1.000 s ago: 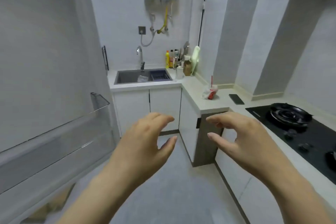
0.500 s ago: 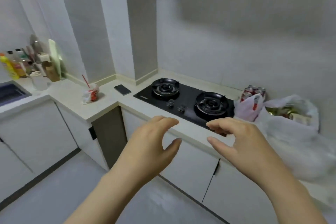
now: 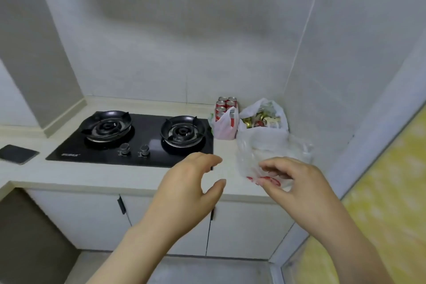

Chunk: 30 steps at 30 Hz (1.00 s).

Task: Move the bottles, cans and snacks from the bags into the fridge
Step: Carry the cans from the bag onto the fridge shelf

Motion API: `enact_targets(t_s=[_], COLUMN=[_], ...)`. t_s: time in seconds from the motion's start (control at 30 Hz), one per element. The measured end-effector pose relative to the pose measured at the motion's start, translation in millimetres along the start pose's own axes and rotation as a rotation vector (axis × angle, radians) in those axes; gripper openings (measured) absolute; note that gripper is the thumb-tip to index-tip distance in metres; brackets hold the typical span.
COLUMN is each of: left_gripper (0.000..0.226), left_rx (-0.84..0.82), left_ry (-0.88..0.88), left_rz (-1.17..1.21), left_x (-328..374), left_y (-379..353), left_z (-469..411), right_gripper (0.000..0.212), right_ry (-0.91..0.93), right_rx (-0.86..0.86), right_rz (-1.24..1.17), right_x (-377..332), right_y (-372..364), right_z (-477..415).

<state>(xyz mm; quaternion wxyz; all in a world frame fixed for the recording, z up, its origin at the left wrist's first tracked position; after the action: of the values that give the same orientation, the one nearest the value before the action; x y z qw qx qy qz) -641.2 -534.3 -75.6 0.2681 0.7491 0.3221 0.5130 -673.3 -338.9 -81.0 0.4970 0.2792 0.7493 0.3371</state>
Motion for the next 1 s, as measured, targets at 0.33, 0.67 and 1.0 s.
enact_targets(t_s=[0.33, 0.67, 1.0], left_gripper=[0.039, 0.037, 0.035], left_rx=[-0.049, -0.050, -0.123], left_ry=[-0.010, 0.104, 0.155], left_rz=[0.013, 0.073, 0.097], left_x=[-5.9, -25.5, -104.2], left_y=[-58.5, -118.8, -148.4], left_z=[-105.9, -206.2, -292.7], right_gripper=[0.025, 0.024, 0.022], right_ry=[-0.078, -0.093, -0.162], right_rx=[0.029, -0.033, -0.094], right_rz=[-0.063, -0.035, -0.043], right_x=[74.5, 155.7, 196.1], right_y=[3.7, 3.3, -47.8], right_z=[-81.3, -182.3, -270.7])
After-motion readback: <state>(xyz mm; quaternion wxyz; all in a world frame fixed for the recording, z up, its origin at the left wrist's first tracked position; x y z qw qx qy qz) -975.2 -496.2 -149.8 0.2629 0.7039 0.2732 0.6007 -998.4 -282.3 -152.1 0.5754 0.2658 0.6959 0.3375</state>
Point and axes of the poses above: each hand's wrist, its own z-axis away from the middle knuckle, its own y-axis out of the back of the hand, x = y × z, the point moved 7 cm from there along -z, towards the middle knuckle, and after that the axes turned 3 degrees about z, right-handed, at the moved point
